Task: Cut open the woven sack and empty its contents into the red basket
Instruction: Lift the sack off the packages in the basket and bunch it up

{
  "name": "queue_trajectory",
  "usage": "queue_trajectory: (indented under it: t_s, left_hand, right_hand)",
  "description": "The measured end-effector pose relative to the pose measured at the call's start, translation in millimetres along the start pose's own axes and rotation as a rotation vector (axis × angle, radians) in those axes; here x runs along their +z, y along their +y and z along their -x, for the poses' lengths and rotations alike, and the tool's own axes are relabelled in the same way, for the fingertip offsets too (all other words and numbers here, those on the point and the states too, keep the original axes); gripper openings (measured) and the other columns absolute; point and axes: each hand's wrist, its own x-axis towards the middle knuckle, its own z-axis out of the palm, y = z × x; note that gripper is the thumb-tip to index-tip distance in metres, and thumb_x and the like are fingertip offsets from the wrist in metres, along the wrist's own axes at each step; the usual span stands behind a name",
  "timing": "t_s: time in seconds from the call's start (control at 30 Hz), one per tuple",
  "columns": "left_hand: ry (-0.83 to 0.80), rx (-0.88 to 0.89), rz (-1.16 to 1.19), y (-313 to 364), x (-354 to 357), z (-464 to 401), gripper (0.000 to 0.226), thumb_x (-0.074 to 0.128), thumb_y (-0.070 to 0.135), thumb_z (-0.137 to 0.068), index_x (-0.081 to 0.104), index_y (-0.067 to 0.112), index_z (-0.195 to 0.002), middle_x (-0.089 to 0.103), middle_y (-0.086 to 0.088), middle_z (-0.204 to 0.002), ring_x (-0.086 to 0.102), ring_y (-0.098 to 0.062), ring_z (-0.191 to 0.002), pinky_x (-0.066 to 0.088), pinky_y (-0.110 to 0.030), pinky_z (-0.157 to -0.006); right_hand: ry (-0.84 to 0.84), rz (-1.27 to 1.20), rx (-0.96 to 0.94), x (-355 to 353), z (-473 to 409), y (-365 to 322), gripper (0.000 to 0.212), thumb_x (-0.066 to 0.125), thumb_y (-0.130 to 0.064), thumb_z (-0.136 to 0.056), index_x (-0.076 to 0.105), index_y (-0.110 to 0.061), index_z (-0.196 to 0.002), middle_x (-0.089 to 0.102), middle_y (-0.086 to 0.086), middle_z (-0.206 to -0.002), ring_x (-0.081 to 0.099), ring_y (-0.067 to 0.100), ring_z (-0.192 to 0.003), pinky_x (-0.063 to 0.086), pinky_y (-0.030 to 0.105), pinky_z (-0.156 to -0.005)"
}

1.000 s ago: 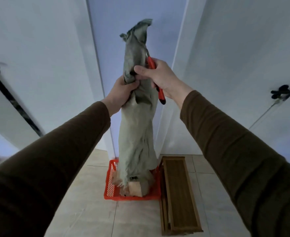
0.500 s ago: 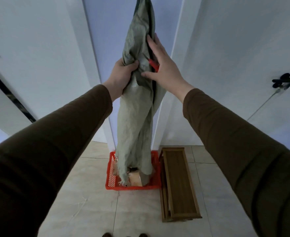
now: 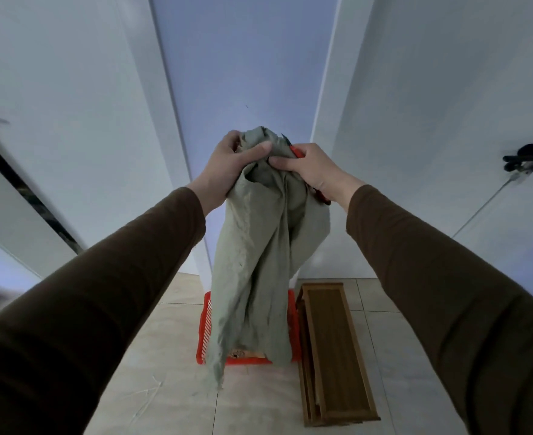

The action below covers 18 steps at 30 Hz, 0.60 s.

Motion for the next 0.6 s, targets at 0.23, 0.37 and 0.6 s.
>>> queue_trajectory:
  t_s: [0.23, 0.37, 0.6]
  left_hand:
    - [-0.311, 0.103, -0.172, -25.8, -3.7, 13.9, 0.113, 0.077, 0.004, -0.091, -0.003, 0.038, -0.164, 0.04, 0.005, -0.155, 0.051, -0.008, -0.141, 0.049, -0.031, -0.111]
    - [-0.159, 0.105, -0.22, -34.7, 14.3, 9.6, 0.089, 0.085, 0.0, -0.081, 0.034, 0.016, -0.152, 0.059, -0.011, -0.141, 0.062, -0.021, -0.13, 0.052, -0.039, -0.109]
    - [0.087, -0.053, 0.004, -46.8, 11.6, -4.6, 0.024, 0.086, 0.019, -0.084, 0.078, 0.007, -0.103, 0.082, -0.008, -0.092, 0.08, -0.021, -0.084, 0.063, -0.031, -0.073]
  right_hand:
    - [-0.204, -0.364, 0.234, -0.7, -3.4, 6.0, 0.041, 0.084, -0.03, -0.085, 0.077, -0.003, -0.115, 0.077, 0.021, -0.114, 0.075, 0.037, -0.105, 0.061, 0.044, -0.094]
    - [-0.176, -0.535, 0.255, 9.7, -3.9, 12.2, 0.032, 0.079, -0.03, -0.091, 0.078, -0.002, -0.107, 0.079, 0.019, -0.106, 0.077, 0.029, -0.096, 0.063, 0.036, -0.081]
    - [-0.026, -0.14, -0.023, -8.8, 17.0, 40.3, 0.071, 0.083, -0.045, -0.083, 0.05, -0.035, -0.145, 0.058, 0.001, -0.137, 0.066, -0.001, -0.09, 0.056, 0.018, -0.067]
